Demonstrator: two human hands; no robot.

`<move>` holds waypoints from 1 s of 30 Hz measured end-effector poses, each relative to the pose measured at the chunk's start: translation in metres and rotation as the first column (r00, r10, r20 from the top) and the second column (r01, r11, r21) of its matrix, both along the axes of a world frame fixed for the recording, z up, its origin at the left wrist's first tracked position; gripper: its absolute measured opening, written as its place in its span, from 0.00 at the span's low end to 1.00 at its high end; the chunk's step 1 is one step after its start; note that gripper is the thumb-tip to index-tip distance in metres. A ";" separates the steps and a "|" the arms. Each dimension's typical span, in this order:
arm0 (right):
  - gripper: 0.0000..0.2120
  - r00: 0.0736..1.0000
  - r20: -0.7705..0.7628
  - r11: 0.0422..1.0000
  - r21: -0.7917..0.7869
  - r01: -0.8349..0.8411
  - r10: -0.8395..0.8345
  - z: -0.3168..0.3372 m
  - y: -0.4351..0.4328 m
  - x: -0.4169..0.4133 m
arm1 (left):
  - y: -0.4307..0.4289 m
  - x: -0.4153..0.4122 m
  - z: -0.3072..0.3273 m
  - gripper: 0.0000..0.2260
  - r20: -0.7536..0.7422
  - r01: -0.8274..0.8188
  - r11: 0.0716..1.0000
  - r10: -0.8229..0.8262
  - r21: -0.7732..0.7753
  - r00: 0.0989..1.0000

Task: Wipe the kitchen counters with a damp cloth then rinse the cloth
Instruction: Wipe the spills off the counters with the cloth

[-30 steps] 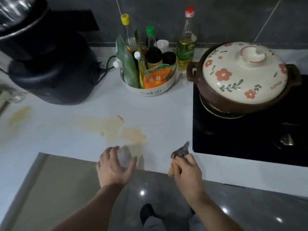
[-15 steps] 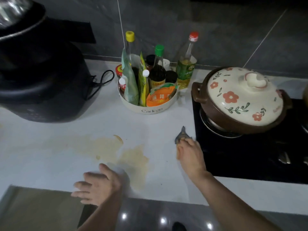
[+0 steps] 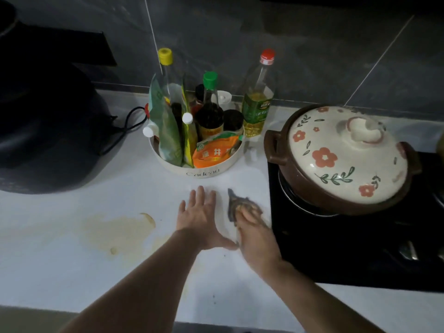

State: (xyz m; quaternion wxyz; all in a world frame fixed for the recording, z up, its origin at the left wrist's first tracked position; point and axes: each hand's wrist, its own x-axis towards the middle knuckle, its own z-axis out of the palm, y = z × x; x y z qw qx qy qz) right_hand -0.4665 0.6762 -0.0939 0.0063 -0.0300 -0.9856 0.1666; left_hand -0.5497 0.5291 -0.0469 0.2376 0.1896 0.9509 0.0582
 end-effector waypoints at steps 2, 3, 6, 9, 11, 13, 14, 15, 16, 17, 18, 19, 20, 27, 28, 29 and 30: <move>0.27 0.998 0.010 0.997 -0.052 -0.063 0.063 -0.002 0.006 -0.001 | 0.002 -0.007 -0.007 0.68 0.011 0.011 0.999 -0.010 -0.045 1.000; 0.27 0.999 -0.020 0.998 -0.060 -0.028 0.027 -0.004 0.016 -0.018 | 0.003 -0.009 -0.010 0.68 0.011 0.014 0.999 -0.014 -0.052 1.000; 0.23 0.992 -0.014 0.992 -0.010 0.123 -0.124 0.003 0.045 -0.102 | 0.008 -0.012 -0.012 0.68 0.039 0.017 0.998 -0.015 -0.055 0.999; 0.26 0.977 -0.021 0.977 0.007 0.212 -0.211 0.003 0.049 -0.140 | 0.012 -0.014 -0.011 0.69 0.042 0.016 0.997 -0.013 -0.078 0.999; 0.29 0.981 -0.017 0.981 -0.039 0.190 -0.191 -0.005 0.036 -0.117 | 0.014 -0.014 -0.011 0.69 0.052 0.015 0.996 -0.011 -0.085 0.999; 0.30 0.990 -0.066 0.991 -0.050 0.122 -0.125 -0.009 0.020 -0.083 | 0.012 -0.014 -0.013 0.69 0.060 0.018 0.996 -0.013 -0.089 0.998; 0.30 0.992 -0.082 0.995 -0.031 0.095 -0.098 -0.013 0.023 -0.081 | 0.012 -0.015 -0.014 0.69 0.070 0.015 0.996 -0.009 -0.089 0.998; 0.29 0.992 -0.091 0.996 -0.017 0.090 -0.091 -0.014 0.029 -0.092 | 0.012 -0.015 -0.014 0.69 0.082 0.011 0.996 -0.004 -0.089 0.997; 0.28 0.989 -0.086 0.992 0.015 0.122 -0.120 -0.010 0.038 -0.113 | 0.013 -0.015 -0.014 0.70 0.089 0.007 0.996 0.001 -0.093 0.996; 0.27 0.983 -0.082 0.986 0.031 0.166 -0.163 -0.006 0.047 -0.140 | 0.016 -0.015 -0.013 0.70 0.089 0.002 0.994 0.007 -0.105 0.996; 0.25 0.973 -0.041 0.973 0.032 0.229 -0.227 -0.001 0.054 -0.166 | 0.018 -0.016 -0.012 0.71 0.087 -0.002 0.993 0.013 -0.120 0.996; 0.24 0.957 0.003 0.957 0.023 0.291 -0.291 0.002 0.059 -0.187 | 0.019 -0.016 -0.011 0.71 0.087 -0.006 0.991 0.018 -0.133 0.996; 0.24 0.942 0.041 0.943 0.001 0.333 -0.333 0.004 0.063 -0.200 | 0.020 -0.016 -0.010 0.71 0.093 -0.008 0.990 0.021 -0.142 0.995; 0.27 0.968 -0.080 0.956 0.156 0.248 -0.238 -0.017 0.038 -0.131 | 0.019 -0.019 -0.014 0.72 0.149 -0.010 0.991 0.029 -0.130 0.988; 0.26 0.964 -0.050 0.946 0.188 0.264 -0.259 -0.015 0.041 -0.133 | 0.020 -0.019 -0.013 0.73 0.151 -0.009 0.992 0.028 -0.127 0.988; 0.26 0.958 -0.045 0.940 0.187 0.286 -0.282 -0.013 0.049 -0.146 | 0.020 -0.020 -0.013 0.73 0.146 -0.007 0.992 0.025 -0.124 0.989; 0.26 0.954 -0.037 0.938 0.174 0.298 -0.297 -0.009 0.055 -0.162 | 0.020 -0.020 -0.014 0.73 0.141 -0.008 0.992 0.026 -0.123 0.990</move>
